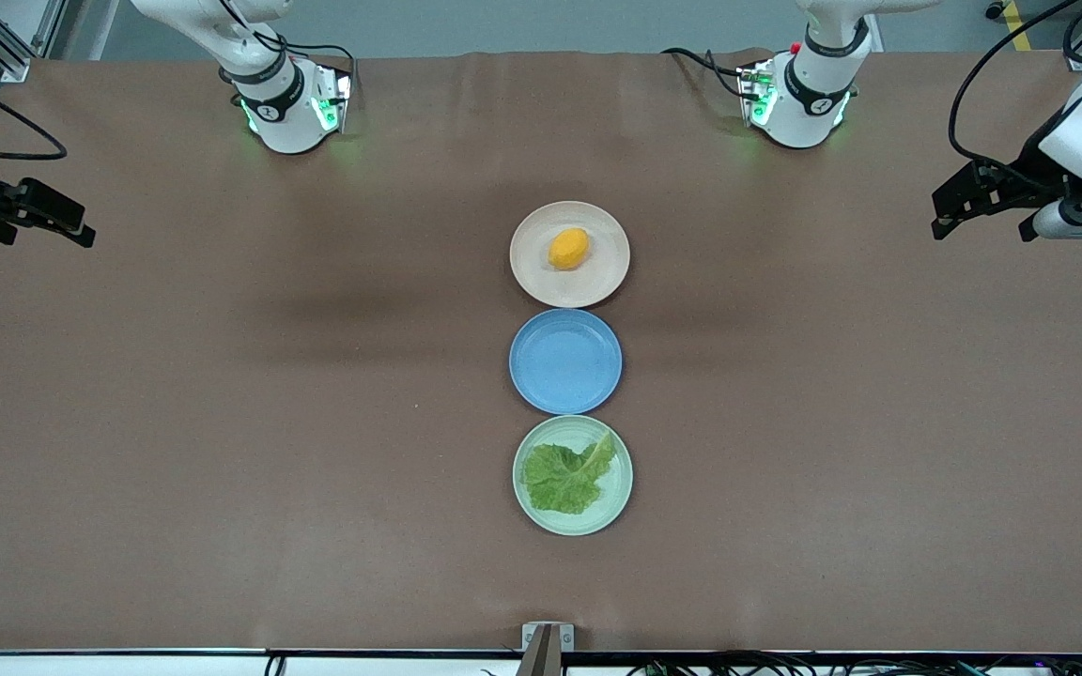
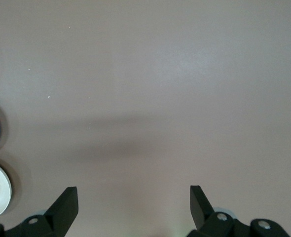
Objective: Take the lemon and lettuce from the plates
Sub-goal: 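Move the left gripper toward the lettuce on the green plate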
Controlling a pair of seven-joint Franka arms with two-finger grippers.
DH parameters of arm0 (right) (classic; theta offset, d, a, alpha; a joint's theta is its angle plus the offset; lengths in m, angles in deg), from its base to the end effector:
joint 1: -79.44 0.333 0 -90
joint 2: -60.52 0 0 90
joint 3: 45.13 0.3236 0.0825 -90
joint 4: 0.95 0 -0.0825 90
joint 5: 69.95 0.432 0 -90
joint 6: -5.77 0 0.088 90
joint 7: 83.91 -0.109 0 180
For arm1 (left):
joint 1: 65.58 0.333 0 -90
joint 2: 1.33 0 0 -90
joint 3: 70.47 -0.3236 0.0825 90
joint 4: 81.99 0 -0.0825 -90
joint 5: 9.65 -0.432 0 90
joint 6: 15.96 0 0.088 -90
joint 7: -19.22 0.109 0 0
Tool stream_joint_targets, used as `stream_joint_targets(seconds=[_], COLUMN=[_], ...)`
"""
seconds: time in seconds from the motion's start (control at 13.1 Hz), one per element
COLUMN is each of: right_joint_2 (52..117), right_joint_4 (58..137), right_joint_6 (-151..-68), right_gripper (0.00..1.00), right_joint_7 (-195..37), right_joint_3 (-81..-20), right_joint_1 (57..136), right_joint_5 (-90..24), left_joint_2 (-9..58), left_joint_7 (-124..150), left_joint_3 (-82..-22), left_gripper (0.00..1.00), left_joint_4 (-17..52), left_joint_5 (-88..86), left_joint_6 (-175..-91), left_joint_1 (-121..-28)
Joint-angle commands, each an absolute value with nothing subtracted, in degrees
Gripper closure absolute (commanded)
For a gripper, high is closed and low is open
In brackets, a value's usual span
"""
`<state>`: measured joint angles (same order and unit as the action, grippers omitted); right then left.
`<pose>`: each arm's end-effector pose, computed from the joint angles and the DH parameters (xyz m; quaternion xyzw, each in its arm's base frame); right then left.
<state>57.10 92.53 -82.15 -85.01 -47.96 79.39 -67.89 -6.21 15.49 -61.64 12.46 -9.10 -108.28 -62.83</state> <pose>0.5785 -0.0259 0.6308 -0.9990 0.0343 0.0184 0.0197 0.5757 -0.0661 0.6429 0.9995 -0.0203 0.0236 0.0003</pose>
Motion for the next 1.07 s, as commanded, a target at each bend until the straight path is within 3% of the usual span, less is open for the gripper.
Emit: stream_joint_targets(seconds=[0.0, 0.15, 0.46, 0.99], right_joint_2=[55.77, 55.77, 55.77, 55.86], right_joint_4=[93.18, 93.18, 93.18, 93.27], right_joint_6=[-81.68, -81.59, -81.68, -81.5], right_gripper=[0.0, 0.0, 0.0, 0.0], right_joint_7=[-84.43, -84.35, -81.8, -82.5], right_joint_3=[-48.47, -48.38, -48.56, -48.38], right_joint_1=[79.88, 79.88, 79.88, 79.97], right_joint_5=[-69.23, -69.33, -69.07, -68.11], left_joint_2=[-5.55, -3.19, 8.41, 22.65], left_joint_7=[14.56, 14.65, 14.82, 15.17], left_joint_3=[-61.42, -61.42, -61.33, -61.15], left_gripper=[0.0, 0.0, 0.0, 0.0], left_joint_4=[10.73, 8.46, 1.07, 0.8], left_joint_5=[-8.85, -9.73, -9.12, -9.56], left_joint_6=[-107.02, -107.02, -108.24, -127.74], left_joint_1=[-62.59, -62.68, -63.12, -72.15])
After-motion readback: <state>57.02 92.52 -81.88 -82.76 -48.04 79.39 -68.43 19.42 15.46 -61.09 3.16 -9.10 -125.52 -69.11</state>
